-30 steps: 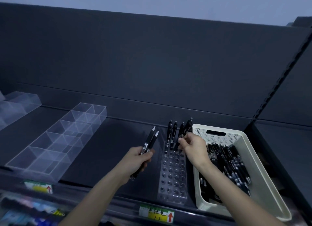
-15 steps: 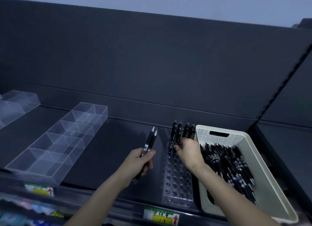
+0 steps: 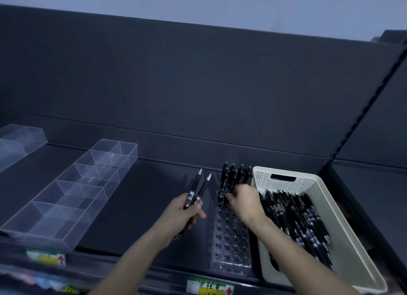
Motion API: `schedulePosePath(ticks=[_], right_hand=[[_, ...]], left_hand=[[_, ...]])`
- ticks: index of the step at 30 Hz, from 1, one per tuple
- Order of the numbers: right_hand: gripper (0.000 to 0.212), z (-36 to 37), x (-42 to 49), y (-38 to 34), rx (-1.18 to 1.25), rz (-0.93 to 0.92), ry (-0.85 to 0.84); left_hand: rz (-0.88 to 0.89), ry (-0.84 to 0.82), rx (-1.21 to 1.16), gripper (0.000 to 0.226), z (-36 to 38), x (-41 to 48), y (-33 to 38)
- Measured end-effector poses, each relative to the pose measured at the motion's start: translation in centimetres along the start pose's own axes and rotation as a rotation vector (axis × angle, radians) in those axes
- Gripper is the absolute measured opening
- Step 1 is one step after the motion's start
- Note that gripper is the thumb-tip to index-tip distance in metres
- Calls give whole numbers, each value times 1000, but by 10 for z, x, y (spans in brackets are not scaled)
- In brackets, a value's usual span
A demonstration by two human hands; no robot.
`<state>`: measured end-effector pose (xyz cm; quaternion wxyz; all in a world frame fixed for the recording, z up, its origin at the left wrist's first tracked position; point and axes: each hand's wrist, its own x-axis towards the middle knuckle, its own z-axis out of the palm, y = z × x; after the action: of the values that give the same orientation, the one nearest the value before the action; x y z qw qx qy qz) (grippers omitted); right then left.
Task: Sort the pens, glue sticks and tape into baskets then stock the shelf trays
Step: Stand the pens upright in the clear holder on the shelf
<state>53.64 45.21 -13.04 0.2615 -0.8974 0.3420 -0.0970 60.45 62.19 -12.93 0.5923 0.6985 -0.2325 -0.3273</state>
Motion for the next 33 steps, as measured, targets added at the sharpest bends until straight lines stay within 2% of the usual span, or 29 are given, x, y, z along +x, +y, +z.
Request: schedulePosePath(ticks=[6, 9, 12, 13, 15, 17, 19, 22, 24, 28, 31, 33], right_hand=[[19, -13, -13, 3, 59, -44, 8], [12, -29, -27, 2, 260, -78, 33], [5, -42, -38, -5, 524, -85, -31], [6, -44, -39, -7, 623, -69, -52], [26, -46, -39, -8, 698, -58, 3], [35, -51, -40, -4, 472, -147, 194], [41, -58, -44, -1, 72, -372, 403], [58, -59, -42, 5, -350, -769, 434], [60, -58, -38, 6, -461, -858, 362], [39, -62, -34, 11, -450, -795, 248], [27, -65, -37, 19, -301, -590, 72], [22, -64, -41, 20, -44, -433, -24]], left_hand=[[8, 6, -39, 12, 3, 1, 5], [34, -14, -44, 14, 9, 1, 9], [64, -64, -40, 13, 19, 1, 14], [70, -81, -35, 13, 23, 1, 15], [73, -109, -27, 14, 30, 1, 19], [67, -127, -13, 16, 35, 1, 23], [48, -150, 10, 16, 38, 0, 27], [-4, -221, 101, 18, 40, -1, 37], [-40, -281, 190, 24, 40, -1, 46], [-78, -394, 168, 22, 33, 0, 66], [-153, -393, -155, 55, 17, 4, 70], [-169, -314, -409, 62, 11, 7, 65]])
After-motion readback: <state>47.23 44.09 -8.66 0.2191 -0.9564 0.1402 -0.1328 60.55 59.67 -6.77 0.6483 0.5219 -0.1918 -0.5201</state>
